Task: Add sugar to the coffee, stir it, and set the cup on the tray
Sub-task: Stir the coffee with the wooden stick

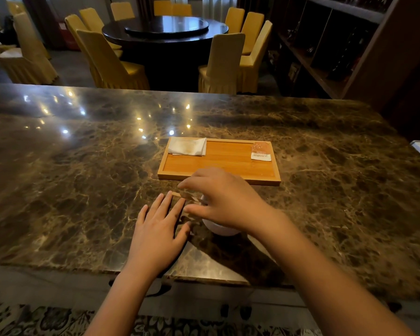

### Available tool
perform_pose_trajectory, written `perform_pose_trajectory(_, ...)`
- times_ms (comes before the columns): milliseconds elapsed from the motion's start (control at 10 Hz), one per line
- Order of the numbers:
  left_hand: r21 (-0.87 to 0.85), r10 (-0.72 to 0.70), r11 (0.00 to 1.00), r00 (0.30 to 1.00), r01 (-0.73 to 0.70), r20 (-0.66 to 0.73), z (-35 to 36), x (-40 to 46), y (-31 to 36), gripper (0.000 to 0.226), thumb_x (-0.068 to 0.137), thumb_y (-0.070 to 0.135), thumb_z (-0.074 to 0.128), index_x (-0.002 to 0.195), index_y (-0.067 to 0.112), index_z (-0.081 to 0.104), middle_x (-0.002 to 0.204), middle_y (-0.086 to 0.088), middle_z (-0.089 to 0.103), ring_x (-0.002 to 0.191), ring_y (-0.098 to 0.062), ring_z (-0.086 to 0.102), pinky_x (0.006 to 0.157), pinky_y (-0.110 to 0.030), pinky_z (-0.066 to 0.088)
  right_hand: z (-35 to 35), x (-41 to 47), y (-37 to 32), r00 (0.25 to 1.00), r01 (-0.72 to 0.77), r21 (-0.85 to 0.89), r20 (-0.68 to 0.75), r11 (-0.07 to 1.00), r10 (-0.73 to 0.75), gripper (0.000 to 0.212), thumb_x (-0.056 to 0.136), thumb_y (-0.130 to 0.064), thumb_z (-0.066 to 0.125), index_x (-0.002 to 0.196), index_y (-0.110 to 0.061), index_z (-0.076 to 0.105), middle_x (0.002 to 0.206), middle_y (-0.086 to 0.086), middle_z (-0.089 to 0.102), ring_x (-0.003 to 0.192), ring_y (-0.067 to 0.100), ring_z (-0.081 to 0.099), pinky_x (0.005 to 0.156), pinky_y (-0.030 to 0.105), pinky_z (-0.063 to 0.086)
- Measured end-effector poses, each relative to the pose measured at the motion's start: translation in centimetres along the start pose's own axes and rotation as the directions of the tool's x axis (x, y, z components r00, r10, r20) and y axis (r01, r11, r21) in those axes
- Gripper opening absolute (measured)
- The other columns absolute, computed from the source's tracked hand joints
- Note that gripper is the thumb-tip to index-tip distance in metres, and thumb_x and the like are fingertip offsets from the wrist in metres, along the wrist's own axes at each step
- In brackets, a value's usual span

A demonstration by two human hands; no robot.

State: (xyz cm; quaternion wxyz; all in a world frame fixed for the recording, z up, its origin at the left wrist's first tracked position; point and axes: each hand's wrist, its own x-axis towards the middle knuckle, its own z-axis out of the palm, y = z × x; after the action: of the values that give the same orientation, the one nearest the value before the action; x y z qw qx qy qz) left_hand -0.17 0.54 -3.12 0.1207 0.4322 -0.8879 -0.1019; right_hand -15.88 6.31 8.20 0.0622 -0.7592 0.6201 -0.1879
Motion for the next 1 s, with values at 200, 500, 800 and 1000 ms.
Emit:
perform_pose_trajectory(200, 0.025, -0.004, 1.0, 1.0, 0.004, -0.001, 0.3, 0.1, -0.2, 0.059, 0.088, 0.056, 0.024, 0.142, 0.032, 0.016, 0.156, 0.0, 0.011, 0.142, -0.012, -0.001, 0.115, -0.04, -0.001, 1.6, 0.5, -0.4, 0.998, 0.031, -0.093, -0.05, 0.995, -0.035, 0.013, 0.086, -0.023, 0.06, 0.097, -0.016, 0.064, 0.09, 0.001, 0.067, 0.083, 0.019, 0.059, 0.06, 0.029, 0.035)
perform_pose_trajectory(500, -0.006, -0.006, 1.0, 1.0, 0.006, 0.003, -0.1, 0.0, 0.0, 0.06, 0.087, 0.059, 0.021, 0.142, 0.037, 0.012, 0.156, 0.003, 0.008, 0.142, -0.01, -0.001, 0.116, -0.04, 0.001, -1.0, -2.0, 2.1, 0.945, -0.161, 0.29, -0.23, 0.943, 0.232, 0.009, 0.085, -0.018, 0.063, 0.093, -0.019, 0.069, 0.088, -0.009, 0.067, 0.079, 0.012, 0.061, 0.071, 0.03, 0.052)
perform_pose_trajectory(800, -0.011, -0.004, 1.0, 1.0, 0.004, 0.003, -0.2, 0.1, 0.1, 0.059, 0.088, 0.056, 0.025, 0.142, 0.036, 0.014, 0.156, 0.003, 0.01, 0.142, -0.011, 0.0, 0.116, -0.04, 0.002, -2.6, -6.4, 5.4, 0.805, -0.249, 0.553, -0.338, 0.795, 0.487, 0.022, 0.08, -0.01, 0.069, 0.098, -0.022, 0.068, 0.084, 0.0, 0.07, 0.079, 0.013, 0.067, 0.076, 0.031, 0.058)
perform_pose_trajectory(1000, -0.013, -0.004, 1.0, 1.0, 0.004, 0.004, -0.3, 0.0, 0.1, 0.059, 0.088, 0.056, 0.025, 0.142, 0.036, 0.014, 0.156, 0.002, 0.01, 0.142, -0.011, -0.001, 0.115, -0.04, 0.001, -2.1, -8.4, 5.4, 0.808, -0.199, 0.602, -0.345, 0.773, 0.477, 0.028, 0.085, -0.004, 0.062, 0.107, -0.021, 0.065, 0.086, -0.001, 0.072, 0.08, 0.007, 0.07, 0.073, 0.019, 0.056)
